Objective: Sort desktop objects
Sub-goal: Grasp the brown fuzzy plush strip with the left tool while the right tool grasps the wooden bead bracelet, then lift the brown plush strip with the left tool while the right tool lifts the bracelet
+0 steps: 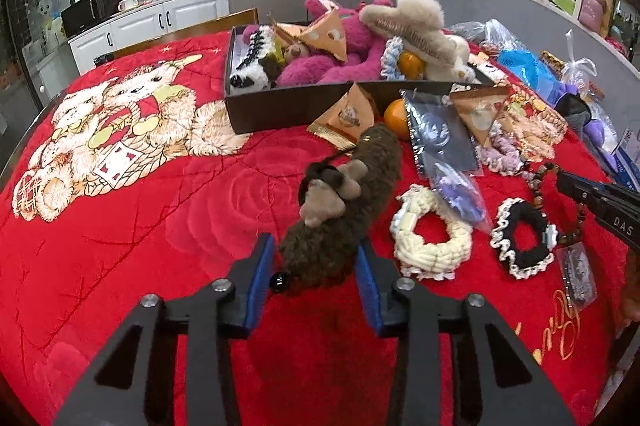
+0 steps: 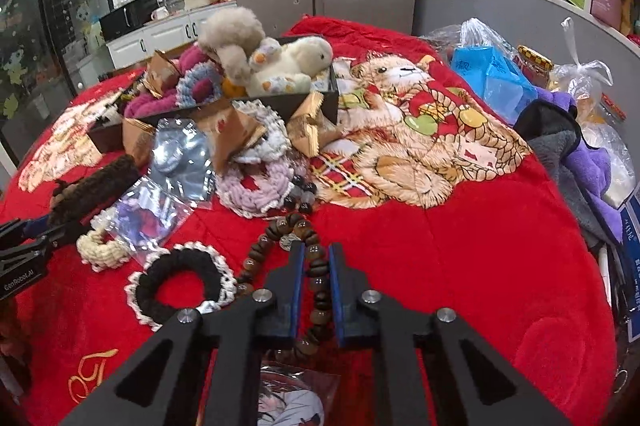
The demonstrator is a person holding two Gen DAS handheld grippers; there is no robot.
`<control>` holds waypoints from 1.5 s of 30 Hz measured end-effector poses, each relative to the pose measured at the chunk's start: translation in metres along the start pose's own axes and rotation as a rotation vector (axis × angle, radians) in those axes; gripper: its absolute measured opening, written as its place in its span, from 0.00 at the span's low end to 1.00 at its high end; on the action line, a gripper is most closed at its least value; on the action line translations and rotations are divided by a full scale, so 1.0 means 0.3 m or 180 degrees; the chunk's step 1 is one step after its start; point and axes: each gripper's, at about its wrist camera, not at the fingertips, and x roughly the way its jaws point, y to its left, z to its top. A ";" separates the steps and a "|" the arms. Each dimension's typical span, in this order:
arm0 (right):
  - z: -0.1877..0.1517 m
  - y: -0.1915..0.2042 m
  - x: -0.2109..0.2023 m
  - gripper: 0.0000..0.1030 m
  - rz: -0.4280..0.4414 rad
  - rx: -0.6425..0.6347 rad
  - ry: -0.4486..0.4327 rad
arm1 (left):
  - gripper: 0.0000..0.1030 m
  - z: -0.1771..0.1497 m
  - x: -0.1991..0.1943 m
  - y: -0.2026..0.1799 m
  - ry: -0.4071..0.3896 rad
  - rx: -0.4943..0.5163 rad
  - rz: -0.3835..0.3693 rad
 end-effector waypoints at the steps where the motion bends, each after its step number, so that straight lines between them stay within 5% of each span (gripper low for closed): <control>1: 0.000 0.004 -0.008 0.12 0.0014 0.0009 -0.0020 | 0.33 0.000 -0.006 -0.003 -0.0015 0.0004 -0.0002; 7: 0.017 0.029 -0.050 0.12 0.0192 0.0005 -0.0172 | 0.23 0.007 -0.044 -0.002 -0.0115 -0.0025 -0.0062; 17: 0.041 0.099 -0.132 0.11 0.0533 -0.0064 -0.0401 | 0.21 0.017 -0.077 0.024 -0.0198 -0.0137 -0.0065; 45: 0.170 0.275 -0.328 0.11 0.0712 -0.0298 -0.0751 | 0.16 0.092 -0.273 0.059 -0.0634 -0.0276 -0.0109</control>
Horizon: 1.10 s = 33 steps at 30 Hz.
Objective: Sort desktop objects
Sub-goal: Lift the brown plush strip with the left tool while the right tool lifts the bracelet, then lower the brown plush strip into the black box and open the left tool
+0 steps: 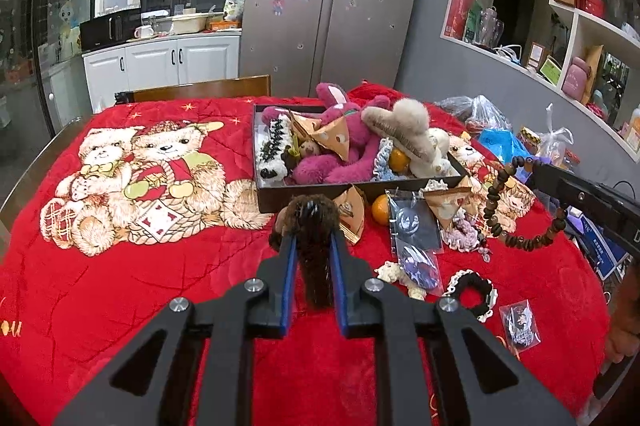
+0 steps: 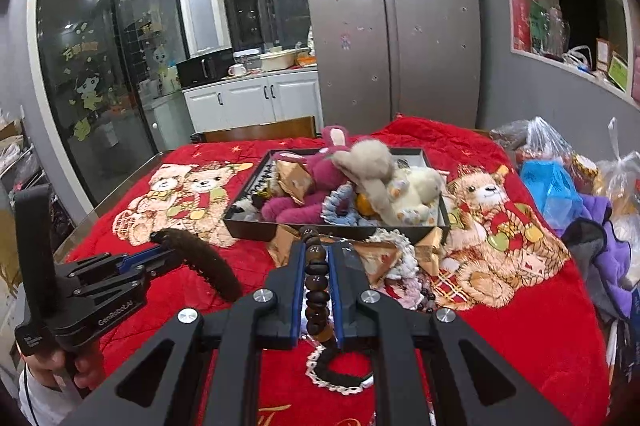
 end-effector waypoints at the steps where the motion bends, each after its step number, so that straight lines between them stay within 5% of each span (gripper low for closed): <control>1: 0.003 0.007 -0.003 0.11 0.0003 -0.0003 -0.0010 | 0.15 0.004 -0.007 -0.003 -0.0016 0.0015 0.0009; 15: 0.064 0.057 -0.003 0.11 0.0079 -0.0117 -0.0010 | 0.15 0.097 -0.070 -0.040 -0.0139 0.0083 0.0021; 33: 0.178 0.097 0.096 0.11 -0.0080 -0.0341 0.0054 | 0.15 0.274 0.034 -0.114 -0.0100 0.0200 -0.0011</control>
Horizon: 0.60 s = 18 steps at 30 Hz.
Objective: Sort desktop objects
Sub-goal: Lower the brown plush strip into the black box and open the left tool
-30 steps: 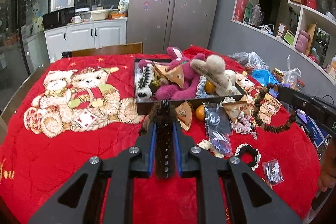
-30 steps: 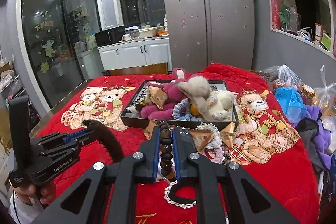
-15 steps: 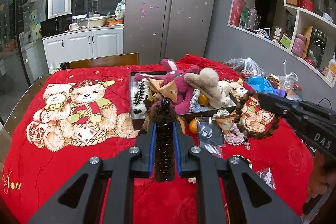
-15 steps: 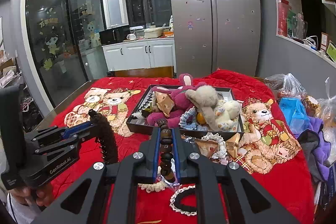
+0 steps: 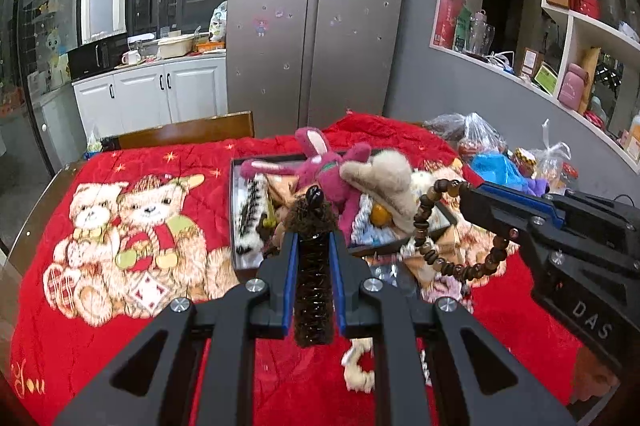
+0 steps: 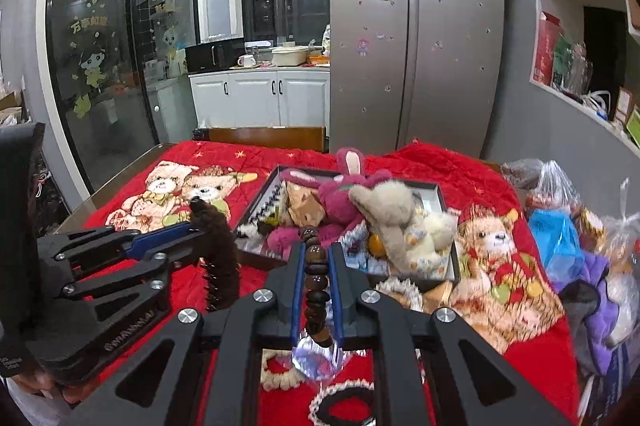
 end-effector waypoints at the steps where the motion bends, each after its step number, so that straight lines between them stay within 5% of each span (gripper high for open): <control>1: 0.014 0.001 0.003 0.11 0.0012 -0.0017 -0.0007 | 0.15 0.019 0.006 0.002 -0.0010 -0.0001 0.0002; 18: 0.277 -0.068 0.312 0.12 0.0063 0.0007 -0.0035 | 0.16 0.329 0.348 0.117 -0.0059 -0.0189 0.0157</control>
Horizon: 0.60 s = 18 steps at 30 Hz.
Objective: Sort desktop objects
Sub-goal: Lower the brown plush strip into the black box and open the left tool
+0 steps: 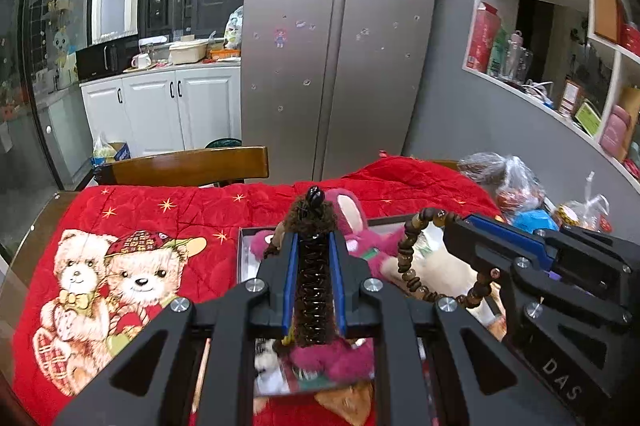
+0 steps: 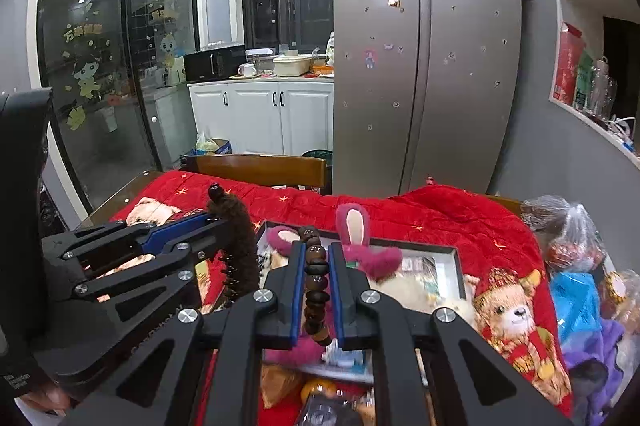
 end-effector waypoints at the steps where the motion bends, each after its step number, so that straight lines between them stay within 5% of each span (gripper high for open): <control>1: 0.006 -0.005 0.024 0.12 0.0008 -0.0001 0.0020 | 0.16 0.003 0.029 0.008 0.0024 -0.0020 0.0001; 8: 0.010 -0.039 0.181 0.12 0.0104 0.0029 0.0121 | 0.16 -0.014 0.164 0.028 0.0108 0.0117 0.0121; 18: -0.037 -0.076 0.307 0.12 0.0196 0.0155 0.0421 | 0.16 -0.034 0.185 0.037 0.0119 0.0098 0.0111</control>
